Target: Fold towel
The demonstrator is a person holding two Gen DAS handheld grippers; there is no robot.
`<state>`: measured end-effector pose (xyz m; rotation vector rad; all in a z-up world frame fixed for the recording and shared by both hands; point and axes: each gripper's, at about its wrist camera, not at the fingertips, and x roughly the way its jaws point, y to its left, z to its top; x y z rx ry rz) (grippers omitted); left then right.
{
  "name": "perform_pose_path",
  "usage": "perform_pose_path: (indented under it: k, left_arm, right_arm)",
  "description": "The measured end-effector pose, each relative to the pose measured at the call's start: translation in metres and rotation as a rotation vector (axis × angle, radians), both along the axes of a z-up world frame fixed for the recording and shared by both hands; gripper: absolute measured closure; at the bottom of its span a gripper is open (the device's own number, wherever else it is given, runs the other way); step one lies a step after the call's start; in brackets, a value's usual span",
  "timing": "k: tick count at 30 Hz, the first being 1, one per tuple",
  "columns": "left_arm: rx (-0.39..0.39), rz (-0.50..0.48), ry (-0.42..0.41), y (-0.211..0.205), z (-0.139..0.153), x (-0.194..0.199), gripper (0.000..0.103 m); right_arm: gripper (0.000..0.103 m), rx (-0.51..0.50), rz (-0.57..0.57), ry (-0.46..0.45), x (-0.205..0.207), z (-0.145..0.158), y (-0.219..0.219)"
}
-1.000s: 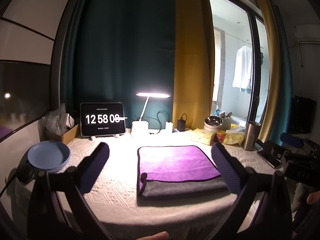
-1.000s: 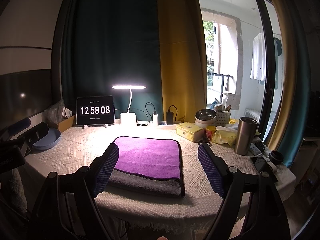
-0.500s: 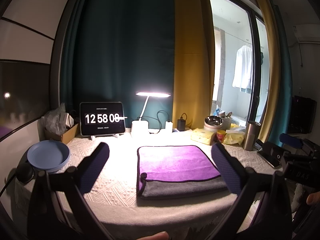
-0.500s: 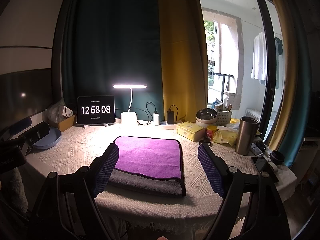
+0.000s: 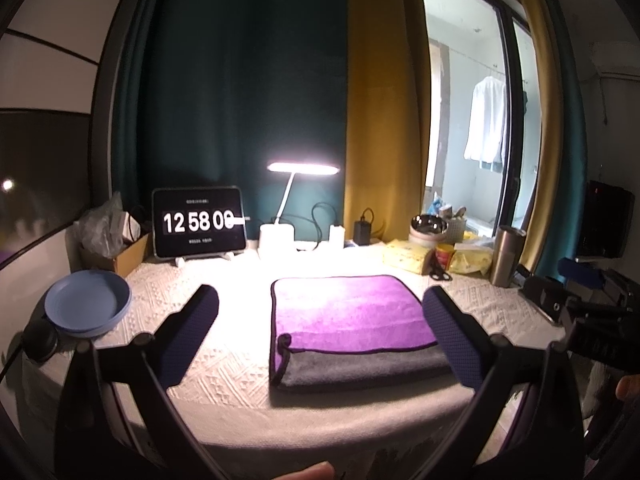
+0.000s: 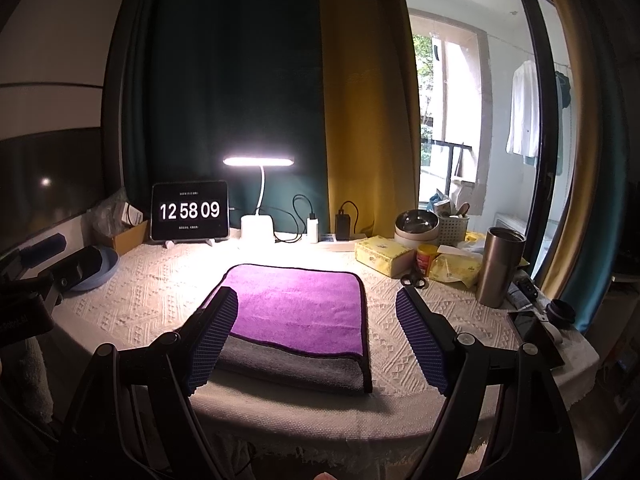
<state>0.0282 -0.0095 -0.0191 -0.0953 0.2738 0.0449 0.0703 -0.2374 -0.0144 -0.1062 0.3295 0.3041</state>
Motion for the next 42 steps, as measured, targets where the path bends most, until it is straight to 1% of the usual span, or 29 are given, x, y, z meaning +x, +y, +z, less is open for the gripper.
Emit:
perform_pose_path:
  k: [8, 13, 19, 21, 24, 27, 29, 32, 33, 34, 35, 36, 38, 40, 41, 42]
  left_arm:
    - [0.002, -0.016, 0.121, 0.004, -0.027, 0.036, 0.001]
    - [-0.002, -0.029, 0.224, 0.007, -0.051, 0.067, 0.001]
    - [-0.024, -0.054, 0.345, 0.011, -0.083, 0.108, 0.001]
    - [-0.033, -0.062, 0.38, 0.012, -0.093, 0.121, 0.002]
    - [-0.034, -0.064, 0.419, 0.014, -0.103, 0.135, 0.002]
    - [-0.028, -0.067, 0.456, 0.015, -0.114, 0.148, 0.003]
    - [-0.026, -0.07, 0.487, 0.016, -0.122, 0.156, 0.015]
    - [-0.01, -0.075, 0.524, 0.016, -0.132, 0.167, 0.017]
    - [-0.004, -0.077, 0.534, 0.016, -0.134, 0.169, 0.018]
    - [0.001, -0.08, 0.544, 0.015, -0.137, 0.172, 0.021]
    - [0.007, -0.083, 0.551, 0.014, -0.139, 0.174, 0.027]
    - [0.015, -0.085, 0.561, 0.012, -0.141, 0.176, 0.03]
    - [0.028, -0.091, 0.586, 0.01, -0.147, 0.18, 0.041]
    - [0.037, -0.085, 0.603, 0.009, -0.152, 0.181, 0.044]
    - [0.04, -0.083, 0.6, 0.009, -0.152, 0.18, 0.046]
    - [0.044, -0.081, 0.597, 0.009, -0.152, 0.18, 0.048]
  right_arm:
    - [0.019, -0.015, 0.014, 0.094, 0.031, -0.023, 0.0]
    - [0.02, -0.016, 0.009, 0.178, 0.058, -0.044, -0.006]
    - [0.025, -0.035, 0.007, 0.278, 0.093, -0.073, -0.01]
    - [0.031, -0.045, 0.011, 0.31, 0.106, -0.083, -0.011]
    - [0.036, -0.053, 0.012, 0.354, 0.122, -0.097, -0.015]
    - [0.039, -0.06, 0.014, 0.392, 0.134, -0.11, -0.017]
    - [0.04, -0.061, 0.018, 0.417, 0.142, -0.119, -0.019]
    - [0.041, -0.066, 0.029, 0.44, 0.15, -0.127, -0.019]
    - [0.045, -0.067, 0.034, 0.449, 0.152, -0.13, -0.019]
    - [0.048, -0.068, 0.04, 0.458, 0.154, -0.133, -0.018]
    - [0.049, -0.067, 0.044, 0.465, 0.156, -0.135, -0.018]
    - [0.05, -0.068, 0.047, 0.471, 0.157, -0.137, -0.017]
    - [0.05, -0.068, 0.051, 0.484, 0.16, -0.142, -0.017]
    - [0.051, -0.069, 0.054, 0.495, 0.161, -0.145, -0.016]
    - [0.054, -0.07, 0.058, 0.496, 0.162, -0.146, -0.015]
    - [0.061, -0.075, 0.059, 0.492, 0.161, -0.147, -0.014]
